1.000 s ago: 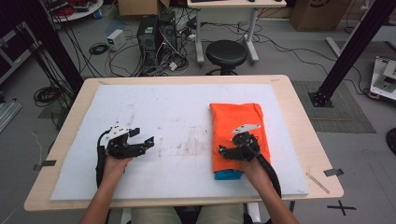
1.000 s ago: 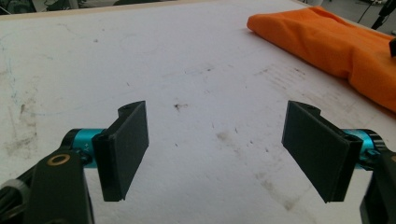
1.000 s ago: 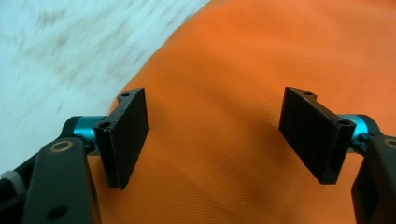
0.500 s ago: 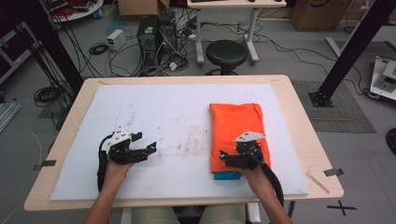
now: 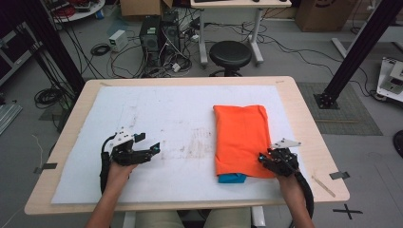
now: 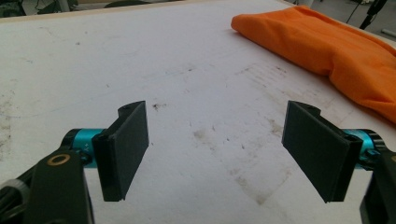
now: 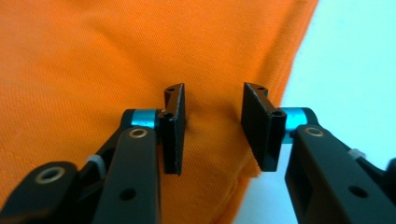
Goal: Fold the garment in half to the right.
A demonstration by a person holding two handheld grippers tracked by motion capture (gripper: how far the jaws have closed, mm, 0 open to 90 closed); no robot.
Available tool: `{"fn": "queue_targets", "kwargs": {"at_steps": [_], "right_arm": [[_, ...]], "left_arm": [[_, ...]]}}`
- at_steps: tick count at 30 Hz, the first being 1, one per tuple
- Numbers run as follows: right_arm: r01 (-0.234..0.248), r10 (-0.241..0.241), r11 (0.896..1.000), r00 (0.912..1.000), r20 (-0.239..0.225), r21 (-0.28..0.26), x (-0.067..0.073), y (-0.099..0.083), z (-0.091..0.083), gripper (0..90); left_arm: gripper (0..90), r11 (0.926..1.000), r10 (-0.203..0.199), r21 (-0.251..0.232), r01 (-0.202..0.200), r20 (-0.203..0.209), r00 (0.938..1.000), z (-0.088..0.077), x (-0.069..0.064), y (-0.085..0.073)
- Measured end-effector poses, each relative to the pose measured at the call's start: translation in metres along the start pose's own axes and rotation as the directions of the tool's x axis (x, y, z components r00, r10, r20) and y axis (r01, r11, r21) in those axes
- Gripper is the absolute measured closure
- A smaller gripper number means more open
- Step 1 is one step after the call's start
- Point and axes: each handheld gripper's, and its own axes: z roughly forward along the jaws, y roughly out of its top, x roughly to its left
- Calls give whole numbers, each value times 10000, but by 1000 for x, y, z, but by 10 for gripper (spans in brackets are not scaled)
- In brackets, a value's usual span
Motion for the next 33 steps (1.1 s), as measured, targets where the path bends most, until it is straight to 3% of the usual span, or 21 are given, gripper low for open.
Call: {"fn": "queue_targets", "kwargs": {"at_steps": [2,3,6,8,12,17,19,28,33], "right_arm": [[154,-155,9998,9997,162,90,-1,2,-3,584],[99,-100,9999,9998,178,31,-2,2,-4,513],[-487,459,9960,9982,-393,-747,-7,6,-13,370],[-552,505,9908,9979,-406,-1238,-7,10,-17,298],[-638,508,9707,9968,-618,-2317,-7,22,-25,226],[-640,359,9430,9952,-913,-3265,-5,28,-31,218],[-613,297,9392,9947,-981,-3379,-4,29,-31,217],[-671,365,9430,9944,-990,-3261,-2,24,-26,218],[-579,280,9376,9954,-915,-3430,0,24,-29,217]], "left_arm": [[229,10000,-39,-23,39,26,10000,0,0,0],[229,10000,-35,-22,35,28,10000,0,0,0],[229,10000,17,-58,-17,48,10000,0,0,0],[229,9998,134,-164,-133,79,9999,-1,0,1],[218,9988,253,-431,-244,222,9994,-4,0,2],[219,9978,348,-579,-329,325,9989,-8,0,2],[219,9976,368,-594,-345,370,9986,-9,0,2],[219,9968,408,-709,-378,407,9983,-11,0,2],[218,9967,406,-721,-371,473,9981,-12,0,0]]}}
